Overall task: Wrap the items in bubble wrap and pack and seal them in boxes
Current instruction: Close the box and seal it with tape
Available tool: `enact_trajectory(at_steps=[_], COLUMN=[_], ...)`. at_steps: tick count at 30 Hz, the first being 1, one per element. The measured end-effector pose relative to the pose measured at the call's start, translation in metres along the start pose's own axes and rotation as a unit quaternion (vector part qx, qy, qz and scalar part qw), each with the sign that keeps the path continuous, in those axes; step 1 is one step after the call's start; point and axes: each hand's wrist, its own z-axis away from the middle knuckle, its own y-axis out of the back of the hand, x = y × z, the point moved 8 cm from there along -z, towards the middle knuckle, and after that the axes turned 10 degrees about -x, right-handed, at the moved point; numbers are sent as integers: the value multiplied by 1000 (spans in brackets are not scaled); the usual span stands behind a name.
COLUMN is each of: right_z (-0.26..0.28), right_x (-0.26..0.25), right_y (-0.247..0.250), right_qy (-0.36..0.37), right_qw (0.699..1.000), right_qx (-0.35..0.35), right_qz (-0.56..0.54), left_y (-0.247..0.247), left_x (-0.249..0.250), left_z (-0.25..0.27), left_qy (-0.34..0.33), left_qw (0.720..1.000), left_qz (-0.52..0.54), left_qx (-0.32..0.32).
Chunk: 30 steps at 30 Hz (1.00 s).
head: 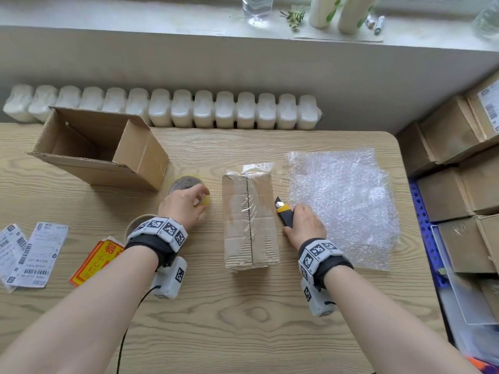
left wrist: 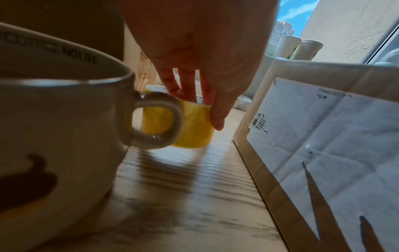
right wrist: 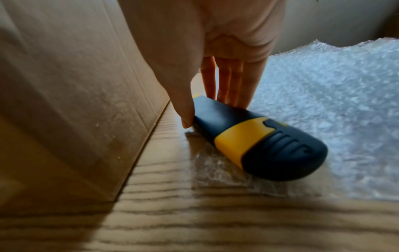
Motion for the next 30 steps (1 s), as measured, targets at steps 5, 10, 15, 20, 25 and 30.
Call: enact_trajectory(at_steps=[5,10,15,20,25,30], right_z=[5,30,64,63,43,35], right_x=[-1,-17,-41,-77,-90,-91], right_y=[6,35,72,59,46,46], right_qy=[16,123,226,264,250,231], right_qw=[1000,981,936,953,953,935], right_qx=[-5,83,205,67,-29,-62], right_qz=[-26,-126,-178,-132,-168,-262], left_y=[-12,12,35,12,0,-5], left_x=[1,18,53,85,81,78], left_z=[1,20,65,59,47,39], left_qy=[-3,-42,-154,-191,-109,-92], left_qw=[999,994,959,966,964,959], left_qz=[27,78,102,149,242,269], left_qx=[-43,58,217,89,3,-10])
